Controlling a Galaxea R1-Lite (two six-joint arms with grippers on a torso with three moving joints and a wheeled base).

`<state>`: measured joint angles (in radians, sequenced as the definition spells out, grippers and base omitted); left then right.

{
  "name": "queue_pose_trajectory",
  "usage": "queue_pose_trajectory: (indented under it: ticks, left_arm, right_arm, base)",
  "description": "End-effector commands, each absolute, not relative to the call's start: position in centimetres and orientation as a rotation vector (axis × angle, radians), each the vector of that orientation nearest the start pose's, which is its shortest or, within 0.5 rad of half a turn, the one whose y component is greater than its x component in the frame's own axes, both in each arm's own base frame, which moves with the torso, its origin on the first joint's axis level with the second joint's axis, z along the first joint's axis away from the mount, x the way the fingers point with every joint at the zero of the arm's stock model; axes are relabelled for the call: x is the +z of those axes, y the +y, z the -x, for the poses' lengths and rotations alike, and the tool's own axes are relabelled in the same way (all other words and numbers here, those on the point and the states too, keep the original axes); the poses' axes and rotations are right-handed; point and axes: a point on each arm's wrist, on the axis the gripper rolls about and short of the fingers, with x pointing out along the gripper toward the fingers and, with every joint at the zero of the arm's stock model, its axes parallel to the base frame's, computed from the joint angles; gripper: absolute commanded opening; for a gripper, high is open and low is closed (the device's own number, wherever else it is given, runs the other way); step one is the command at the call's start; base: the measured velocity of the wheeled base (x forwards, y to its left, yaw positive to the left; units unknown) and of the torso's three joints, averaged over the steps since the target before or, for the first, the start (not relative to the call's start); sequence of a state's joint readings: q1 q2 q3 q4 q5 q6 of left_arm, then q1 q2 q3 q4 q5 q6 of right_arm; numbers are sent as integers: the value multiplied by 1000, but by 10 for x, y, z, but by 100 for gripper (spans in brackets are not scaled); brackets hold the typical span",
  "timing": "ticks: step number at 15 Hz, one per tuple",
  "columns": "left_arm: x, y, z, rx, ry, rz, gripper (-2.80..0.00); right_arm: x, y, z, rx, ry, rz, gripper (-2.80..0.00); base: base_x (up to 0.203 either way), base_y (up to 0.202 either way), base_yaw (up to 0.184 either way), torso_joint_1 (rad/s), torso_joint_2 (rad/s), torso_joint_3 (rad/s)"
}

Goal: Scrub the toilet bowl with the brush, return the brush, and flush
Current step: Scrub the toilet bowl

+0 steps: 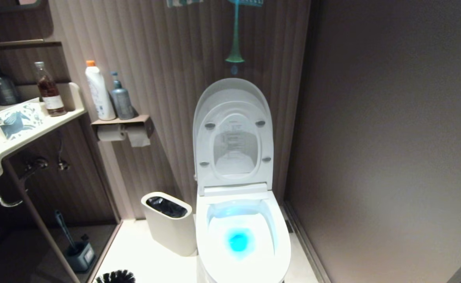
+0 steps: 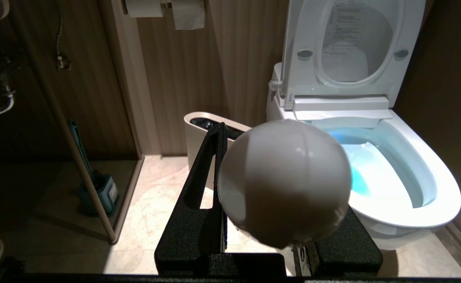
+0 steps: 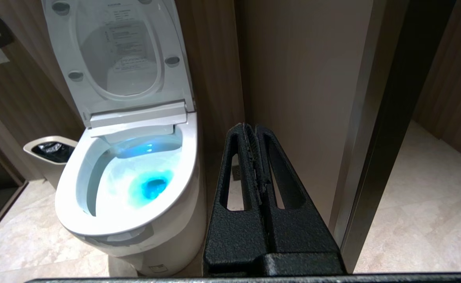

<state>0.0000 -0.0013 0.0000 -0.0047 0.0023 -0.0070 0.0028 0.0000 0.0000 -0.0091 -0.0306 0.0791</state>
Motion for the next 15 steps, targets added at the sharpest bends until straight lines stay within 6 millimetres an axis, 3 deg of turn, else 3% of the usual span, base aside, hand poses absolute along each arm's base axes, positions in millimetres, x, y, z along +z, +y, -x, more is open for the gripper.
queue_pose_trajectory:
  ticks: [1, 15]
  left_arm:
    - [76, 0, 23, 3, -5, 8, -280]
    - [76, 0, 23, 3, -5, 8, -280]
  right_arm:
    - [76, -1, 23, -27, -10, -80, -280]
    - [77, -1, 23, -27, -12, -78, -280]
  base:
    - [0, 0, 0, 47, -102, -25]
    - [0, 0, 0, 3, -6, -2]
